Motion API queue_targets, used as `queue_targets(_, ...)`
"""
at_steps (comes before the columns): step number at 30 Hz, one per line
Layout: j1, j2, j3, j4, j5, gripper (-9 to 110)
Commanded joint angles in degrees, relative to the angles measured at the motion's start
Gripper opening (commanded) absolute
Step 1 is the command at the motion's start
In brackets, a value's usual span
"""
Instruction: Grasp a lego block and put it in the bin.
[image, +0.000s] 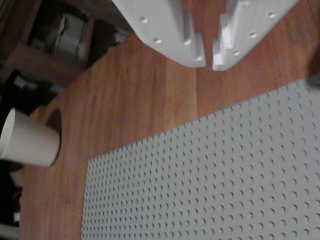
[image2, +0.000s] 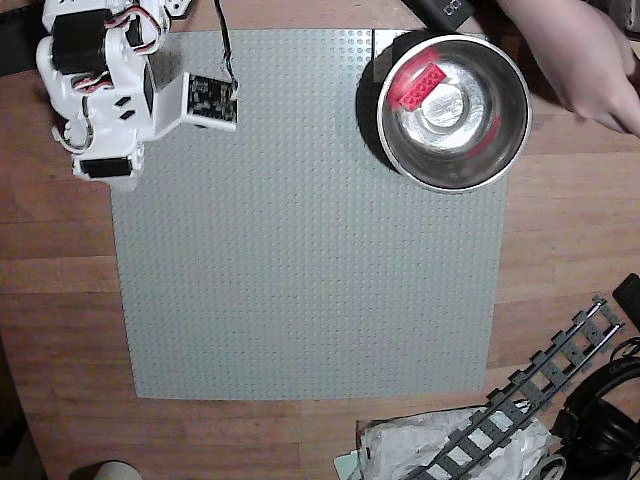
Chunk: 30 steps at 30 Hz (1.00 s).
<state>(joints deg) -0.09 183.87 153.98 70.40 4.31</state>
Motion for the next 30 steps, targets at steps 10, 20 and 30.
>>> queue_targets(10,4.92,12.66,11.69,5.45,-6.06,0)
queue_targets(20,8.09,13.71,17.84,3.69,-8.44,0)
queue_targets(30,9.40,13.80,21.01,3.16,-8.61,0)
